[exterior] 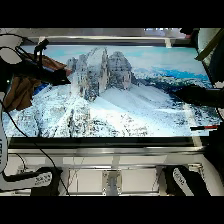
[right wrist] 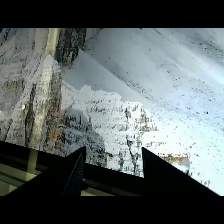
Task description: Fold the clothes and pants, and hang the long-sleeved shirts on hangers.
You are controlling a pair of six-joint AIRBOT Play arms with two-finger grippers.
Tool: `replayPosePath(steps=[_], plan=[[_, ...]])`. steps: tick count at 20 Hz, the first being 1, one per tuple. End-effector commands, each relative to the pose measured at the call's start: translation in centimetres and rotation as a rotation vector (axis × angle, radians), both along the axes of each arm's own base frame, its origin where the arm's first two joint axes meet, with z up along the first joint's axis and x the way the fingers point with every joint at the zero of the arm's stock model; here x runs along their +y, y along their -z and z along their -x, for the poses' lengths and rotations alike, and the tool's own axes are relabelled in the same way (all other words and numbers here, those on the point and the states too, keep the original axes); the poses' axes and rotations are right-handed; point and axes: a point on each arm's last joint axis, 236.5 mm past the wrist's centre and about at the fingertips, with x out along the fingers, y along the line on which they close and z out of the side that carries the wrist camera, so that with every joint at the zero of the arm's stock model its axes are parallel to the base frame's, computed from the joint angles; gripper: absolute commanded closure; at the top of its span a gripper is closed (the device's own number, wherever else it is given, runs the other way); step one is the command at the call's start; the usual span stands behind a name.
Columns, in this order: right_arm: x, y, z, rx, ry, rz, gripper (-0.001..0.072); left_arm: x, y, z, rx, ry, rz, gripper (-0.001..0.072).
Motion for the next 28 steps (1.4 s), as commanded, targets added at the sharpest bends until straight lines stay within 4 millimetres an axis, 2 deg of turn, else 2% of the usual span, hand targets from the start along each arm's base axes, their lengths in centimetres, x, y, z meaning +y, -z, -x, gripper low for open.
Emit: replayPosePath(steps=[1,12,14,15,16,17,19,20,22,24,25,26,28], plan=[[0.0,0.0,0.0,-0.001,-0.001,0.000,0.0321,0.0,0.0,0.0,0.000,0.000,0.000,0.0695],[0.0,0.0,0.0,-0.001,-0.001,0.000,0.0321,0.0,0.0,0.0,-0.001,0.000,0.000,0.0695],[0.0,-0.1,-0.1,-0.005,0.002,0.000,0.0321,0.1,0.1,-0.7,-0.017,-0.014,0.002,0.0694],[-0.5,-0.7,-1.1,-0.047,0.032,0.002,0.0321,0.1,0.3,-0.9,-0.017,-0.016,0.001,0.0687],[-1.0,-1.5,-2.3,-0.100,0.070,0.000,0.0321,0.9,0.5,-2.3,-0.057,-0.042,-0.017,0.0681],[-1.6,-2.3,-3.3,-0.151,0.104,-0.001,0.0321,2.6,0.7,-4.3,-0.119,-0.097,-0.062,0.0589],[-2.2,-3.3,-4.3,-0.204,0.141,-0.002,0.0321,8.4,0.5,-8.1,-0.252,-0.235,-0.198,0.0200],[-2.3,-3.5,-4.6,-0.217,0.151,-0.003,0.0321,12.6,0.1,-9.5,-0.302,-0.345,-0.281,0.0151],[-3.2,-4.7,-5.7,-0.282,0.196,-0.003,0.0321,21.5,-0.3,-10.2,-0.335,-0.587,-0.410,0.0151],[-3.6,-5.2,-6.2,-0.308,0.215,-0.003,0.0321,27.3,0.3,-9.7,-0.325,-0.714,-0.439,0.0151],[-3.5,-5.3,-6.2,-0.308,0.215,-0.004,0.0321,28.9,1.2,-9.4,-0.306,-0.739,-0.447,0.0151],[-3.6,-5.3,-6.2,-0.311,0.217,-0.003,0.0321,29.7,2.6,-9.4,-0.274,-0.751,-0.442,0.0151],[-3.6,-5.3,-6.2,-0.311,0.217,-0.003,0.0321,29.0,5.9,-10.2,-0.206,-0.756,-0.376,0.0149]])
